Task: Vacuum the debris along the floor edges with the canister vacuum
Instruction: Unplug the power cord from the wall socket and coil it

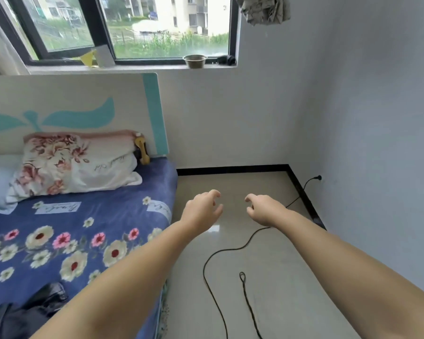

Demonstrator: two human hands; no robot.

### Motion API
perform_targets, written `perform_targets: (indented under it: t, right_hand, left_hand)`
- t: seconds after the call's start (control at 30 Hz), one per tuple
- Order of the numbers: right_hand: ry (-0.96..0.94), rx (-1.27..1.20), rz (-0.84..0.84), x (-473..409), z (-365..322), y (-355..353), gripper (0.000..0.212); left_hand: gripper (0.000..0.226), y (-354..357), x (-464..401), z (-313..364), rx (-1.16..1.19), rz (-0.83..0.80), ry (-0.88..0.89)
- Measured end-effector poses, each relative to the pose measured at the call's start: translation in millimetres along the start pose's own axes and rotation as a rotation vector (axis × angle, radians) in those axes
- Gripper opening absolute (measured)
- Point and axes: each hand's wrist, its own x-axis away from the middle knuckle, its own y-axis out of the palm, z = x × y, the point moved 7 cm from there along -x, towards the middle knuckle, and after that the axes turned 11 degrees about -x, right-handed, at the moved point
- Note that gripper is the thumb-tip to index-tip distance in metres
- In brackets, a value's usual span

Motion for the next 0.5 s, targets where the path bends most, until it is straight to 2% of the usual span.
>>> perform_targets:
  t: [0.23,0.37,0.5]
  right_hand:
    - [0.002,-0.016,0.046,-125,-17,-39,0.043]
    - [0.054,-0.078,0.082,-208,-24,-65,0.049]
    - [0.116,-0.151,0.12,-282,-27,-91,0.052]
  left_hand:
    - [0.035,-4,-126,-44,-0.041,-0.012,0.025]
    - [0.034,-17,-216,-76,-0.018,0.011,0.056]
    - [0.032,-17,-307,-93,-0.04,-0.033,0.114]
